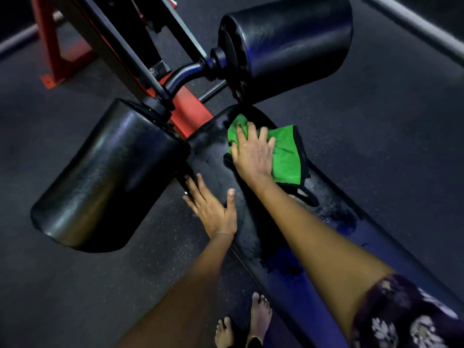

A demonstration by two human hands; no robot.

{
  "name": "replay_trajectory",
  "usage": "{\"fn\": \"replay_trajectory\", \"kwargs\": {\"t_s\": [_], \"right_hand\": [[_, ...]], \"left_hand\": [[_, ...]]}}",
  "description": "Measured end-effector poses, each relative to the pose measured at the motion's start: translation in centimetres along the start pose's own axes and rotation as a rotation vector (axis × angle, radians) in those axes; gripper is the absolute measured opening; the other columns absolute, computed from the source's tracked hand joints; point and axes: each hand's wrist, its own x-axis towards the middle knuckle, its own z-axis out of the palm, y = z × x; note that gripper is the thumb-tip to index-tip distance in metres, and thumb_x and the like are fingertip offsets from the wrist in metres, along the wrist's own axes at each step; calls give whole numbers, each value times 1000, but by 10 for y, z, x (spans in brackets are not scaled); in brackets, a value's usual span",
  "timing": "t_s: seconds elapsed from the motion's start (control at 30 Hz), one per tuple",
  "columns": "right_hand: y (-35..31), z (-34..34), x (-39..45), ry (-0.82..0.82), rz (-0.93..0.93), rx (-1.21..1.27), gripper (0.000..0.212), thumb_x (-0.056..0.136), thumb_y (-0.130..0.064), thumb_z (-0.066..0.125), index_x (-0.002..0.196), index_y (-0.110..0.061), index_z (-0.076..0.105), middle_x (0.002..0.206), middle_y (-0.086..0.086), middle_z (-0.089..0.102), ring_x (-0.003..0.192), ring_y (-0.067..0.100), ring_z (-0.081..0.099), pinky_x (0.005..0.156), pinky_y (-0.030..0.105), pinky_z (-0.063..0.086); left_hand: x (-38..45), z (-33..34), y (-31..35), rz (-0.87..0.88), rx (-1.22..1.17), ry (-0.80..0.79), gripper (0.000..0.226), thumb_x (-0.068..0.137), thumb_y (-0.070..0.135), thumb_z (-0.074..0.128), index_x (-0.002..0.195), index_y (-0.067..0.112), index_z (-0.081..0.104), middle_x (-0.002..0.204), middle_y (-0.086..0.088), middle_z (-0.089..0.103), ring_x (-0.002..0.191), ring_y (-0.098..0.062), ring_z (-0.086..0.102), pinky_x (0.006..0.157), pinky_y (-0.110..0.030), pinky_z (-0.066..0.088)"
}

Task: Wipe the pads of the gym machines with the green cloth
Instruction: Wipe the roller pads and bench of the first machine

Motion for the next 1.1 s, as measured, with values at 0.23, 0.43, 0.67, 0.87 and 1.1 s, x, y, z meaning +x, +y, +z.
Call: {"fn": "replay_trajectory", "kwargs": {"t_s": [0.23, 0.43, 0.67, 0.87, 1.1], "right_hand": [[-41, 0, 15, -45, -209, 10, 47, 96, -36, 42, 141, -20, 39, 143, 4, 37, 124, 29, 34, 96, 41, 30], [-77, 4, 14, -164, -397, -3, 51, 94, -32, 46, 143, -24, 35, 147, -3, 35, 134, 27, 26, 111, 46, 19], [-72, 0, -7, -239, -567, -57, 42, 93, -34, 47, 129, -14, 54, 139, 2, 44, 137, 23, 24, 110, 41, 17], [-54, 1, -43, -285, -708, -3, 43, 92, -35, 45, 135, -33, 49, 142, -6, 43, 132, 24, 28, 108, 47, 19], [0, -8, -116, -314, -716, -28, 47, 91, -33, 48, 138, -35, 46, 146, -10, 38, 132, 24, 28, 100, 41, 19]], "left_hand": [[0, -7, 5, -114, -277, 52, 122, 66, 93, 17, 146, 1, 20, 154, -22, 15, 143, -32, 17, 115, -41, 19], [4, -19, 10, -273, -490, 87, 109, 75, 85, 19, 148, 5, 15, 152, -17, 27, 138, -24, 31, 107, -23, 24], [18, -40, 2, -583, -958, 266, 60, 101, 45, 28, 150, 12, 15, 147, -3, 34, 126, -21, 46, 107, -28, 35], [14, -58, -5, -649, -1129, 150, 51, 102, 40, 28, 148, 20, 20, 149, -12, 30, 137, -26, 33, 108, -35, 33], [-1, -59, 4, -548, -951, 75, 30, 101, 14, 22, 121, 13, 45, 108, -3, 54, 105, -17, 50, 90, -24, 39]]}}
